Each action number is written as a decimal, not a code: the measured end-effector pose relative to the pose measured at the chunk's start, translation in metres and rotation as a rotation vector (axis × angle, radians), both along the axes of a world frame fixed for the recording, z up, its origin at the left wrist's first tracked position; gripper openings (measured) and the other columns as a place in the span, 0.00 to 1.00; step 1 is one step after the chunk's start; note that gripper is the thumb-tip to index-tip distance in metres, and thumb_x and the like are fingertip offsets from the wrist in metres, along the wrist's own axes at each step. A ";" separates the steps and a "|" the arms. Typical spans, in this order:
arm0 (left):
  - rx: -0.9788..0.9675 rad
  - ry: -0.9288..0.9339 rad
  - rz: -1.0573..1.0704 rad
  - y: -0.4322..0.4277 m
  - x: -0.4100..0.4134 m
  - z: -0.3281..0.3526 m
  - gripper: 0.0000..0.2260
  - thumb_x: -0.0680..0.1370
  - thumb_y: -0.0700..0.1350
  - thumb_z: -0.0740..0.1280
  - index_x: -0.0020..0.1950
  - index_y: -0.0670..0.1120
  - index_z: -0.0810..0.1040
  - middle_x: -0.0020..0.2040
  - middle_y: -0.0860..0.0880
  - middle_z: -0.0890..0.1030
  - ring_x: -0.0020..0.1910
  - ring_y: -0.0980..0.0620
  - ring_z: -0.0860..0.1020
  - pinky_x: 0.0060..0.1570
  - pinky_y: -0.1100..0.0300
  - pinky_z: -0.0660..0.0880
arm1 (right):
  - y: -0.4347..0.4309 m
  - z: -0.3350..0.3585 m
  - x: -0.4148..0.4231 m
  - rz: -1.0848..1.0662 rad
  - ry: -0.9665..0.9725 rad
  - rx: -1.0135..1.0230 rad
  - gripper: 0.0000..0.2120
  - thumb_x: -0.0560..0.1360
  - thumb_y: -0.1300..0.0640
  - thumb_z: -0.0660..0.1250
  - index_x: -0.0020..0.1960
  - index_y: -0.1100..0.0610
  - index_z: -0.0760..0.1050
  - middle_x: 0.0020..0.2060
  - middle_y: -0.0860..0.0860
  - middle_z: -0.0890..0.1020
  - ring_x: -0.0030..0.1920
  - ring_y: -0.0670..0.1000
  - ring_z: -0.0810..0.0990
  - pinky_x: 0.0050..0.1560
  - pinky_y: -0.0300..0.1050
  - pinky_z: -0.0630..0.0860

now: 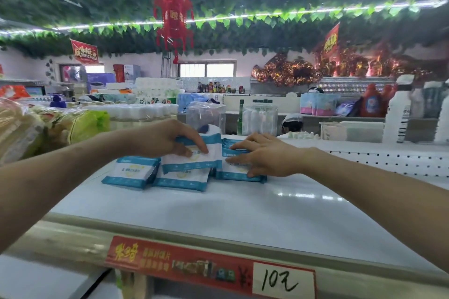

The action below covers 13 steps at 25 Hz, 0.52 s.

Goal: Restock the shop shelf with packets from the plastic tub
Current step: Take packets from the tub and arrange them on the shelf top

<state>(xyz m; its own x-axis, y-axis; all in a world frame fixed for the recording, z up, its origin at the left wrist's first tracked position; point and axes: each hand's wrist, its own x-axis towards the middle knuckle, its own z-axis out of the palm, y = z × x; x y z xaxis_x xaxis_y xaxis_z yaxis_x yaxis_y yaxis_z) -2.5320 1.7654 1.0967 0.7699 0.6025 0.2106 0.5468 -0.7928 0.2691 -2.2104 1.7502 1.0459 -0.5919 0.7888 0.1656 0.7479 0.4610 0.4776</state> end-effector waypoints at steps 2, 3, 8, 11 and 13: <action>-0.015 0.005 -0.035 0.002 0.013 -0.003 0.16 0.81 0.42 0.70 0.59 0.64 0.83 0.61 0.69 0.77 0.56 0.74 0.74 0.50 0.78 0.71 | -0.001 0.000 0.002 -0.002 -0.016 0.016 0.28 0.82 0.38 0.60 0.80 0.35 0.55 0.79 0.44 0.59 0.73 0.54 0.61 0.72 0.55 0.62; -0.013 0.014 -0.058 0.003 0.019 -0.003 0.16 0.81 0.41 0.70 0.59 0.63 0.83 0.62 0.67 0.78 0.56 0.73 0.74 0.54 0.76 0.70 | -0.004 0.002 0.005 -0.009 0.017 0.017 0.29 0.82 0.39 0.60 0.80 0.36 0.55 0.79 0.44 0.60 0.74 0.54 0.61 0.73 0.56 0.62; 0.005 0.124 -0.188 0.007 0.065 -0.004 0.16 0.82 0.40 0.68 0.65 0.58 0.82 0.64 0.63 0.77 0.61 0.66 0.74 0.67 0.68 0.69 | -0.033 0.019 0.047 -0.084 0.307 0.157 0.29 0.81 0.44 0.65 0.79 0.36 0.59 0.74 0.42 0.69 0.71 0.51 0.67 0.69 0.56 0.68; 0.072 0.287 -0.241 0.012 0.094 -0.022 0.21 0.82 0.38 0.68 0.70 0.58 0.79 0.65 0.62 0.74 0.64 0.60 0.71 0.72 0.57 0.68 | -0.057 0.020 0.072 -0.125 0.338 0.216 0.27 0.81 0.44 0.67 0.77 0.36 0.63 0.71 0.43 0.73 0.69 0.50 0.70 0.66 0.54 0.71; 0.153 0.362 -0.233 0.017 0.105 -0.029 0.26 0.81 0.37 0.68 0.74 0.60 0.74 0.70 0.58 0.72 0.69 0.55 0.68 0.75 0.50 0.64 | -0.073 0.017 0.087 -0.152 0.313 0.241 0.27 0.80 0.45 0.67 0.76 0.37 0.64 0.69 0.42 0.74 0.67 0.49 0.71 0.64 0.53 0.72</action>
